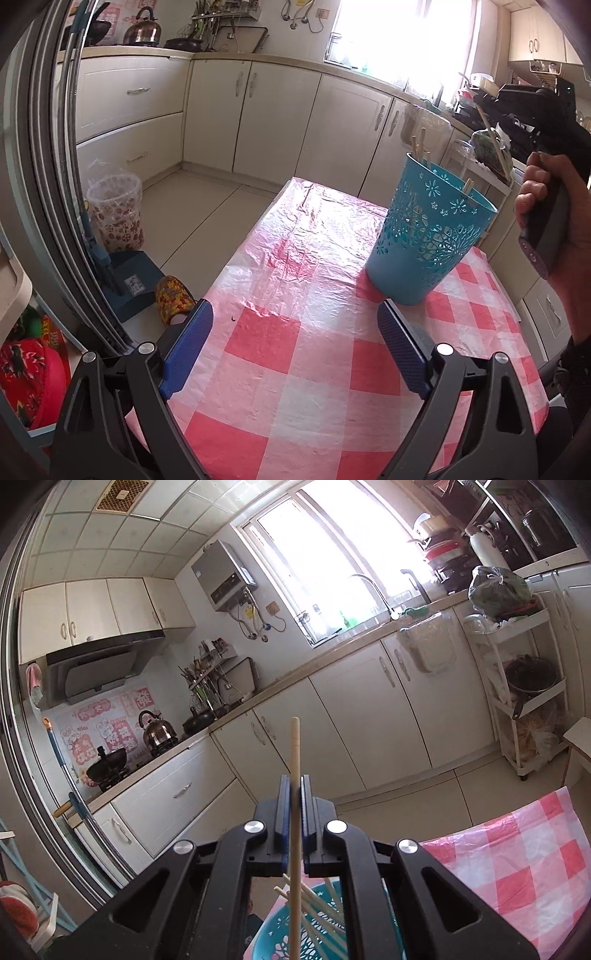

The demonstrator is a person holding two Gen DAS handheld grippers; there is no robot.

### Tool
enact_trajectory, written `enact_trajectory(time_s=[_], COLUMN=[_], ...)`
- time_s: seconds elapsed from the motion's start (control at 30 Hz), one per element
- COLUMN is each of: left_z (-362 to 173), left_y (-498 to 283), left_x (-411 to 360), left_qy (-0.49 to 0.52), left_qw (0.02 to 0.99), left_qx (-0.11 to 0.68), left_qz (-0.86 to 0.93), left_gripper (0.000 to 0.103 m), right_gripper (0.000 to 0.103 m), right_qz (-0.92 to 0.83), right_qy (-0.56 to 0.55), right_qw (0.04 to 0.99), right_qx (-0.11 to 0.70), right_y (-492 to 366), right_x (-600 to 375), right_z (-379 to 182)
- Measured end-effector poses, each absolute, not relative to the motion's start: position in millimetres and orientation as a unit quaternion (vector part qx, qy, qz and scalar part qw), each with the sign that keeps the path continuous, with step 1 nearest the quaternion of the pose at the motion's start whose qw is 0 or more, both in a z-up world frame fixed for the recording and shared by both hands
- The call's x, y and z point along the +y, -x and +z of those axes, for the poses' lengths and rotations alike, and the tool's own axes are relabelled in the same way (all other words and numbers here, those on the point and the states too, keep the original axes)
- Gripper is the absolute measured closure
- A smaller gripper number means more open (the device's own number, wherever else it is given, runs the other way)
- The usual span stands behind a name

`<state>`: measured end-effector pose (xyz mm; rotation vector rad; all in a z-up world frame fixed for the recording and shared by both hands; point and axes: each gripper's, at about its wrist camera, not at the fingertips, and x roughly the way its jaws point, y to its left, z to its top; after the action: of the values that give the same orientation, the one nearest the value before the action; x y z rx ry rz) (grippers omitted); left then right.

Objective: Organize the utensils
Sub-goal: 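Lift the last chopstick over the teal cup with the right gripper, then open the right gripper to drop the chopstick into the cup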

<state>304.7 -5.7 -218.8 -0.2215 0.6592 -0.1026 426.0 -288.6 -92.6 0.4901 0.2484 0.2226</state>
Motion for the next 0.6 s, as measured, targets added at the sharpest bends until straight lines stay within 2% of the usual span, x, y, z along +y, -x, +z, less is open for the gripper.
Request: enact_trajectory(time_s=[0.3, 0.53, 0.57, 0.6], left_z=[-223, -209, -206, -203], left_y=[-311, -304, -302, -300], left_x=[5, 5, 4, 4], left_qy=[0.133, 0.125, 0.122, 0.119], left_qw=[0.933, 0.938, 0.939, 0.940], left_qx=[0.331, 0.319, 0.319, 0.318], left_qz=[-0.046, -0.047, -0.046, -0.045], left_gripper=[0.016, 0.015, 0.015, 0.014], right_gripper=[0.097, 0.096, 0.093, 0.087], right_qz=[0.103, 0.125, 0.129, 0.131], right_qy=[-0.195, -0.161, -0.156, -0.152], right_qw=[0.962, 0.958, 0.957, 0.957], right_qx=[0.163, 0.204, 0.208, 0.210], right_y=[-444, -425, -418, -408], right_x=[-273, -263, -262, -263], right_z=[-107, -124, -125, -126])
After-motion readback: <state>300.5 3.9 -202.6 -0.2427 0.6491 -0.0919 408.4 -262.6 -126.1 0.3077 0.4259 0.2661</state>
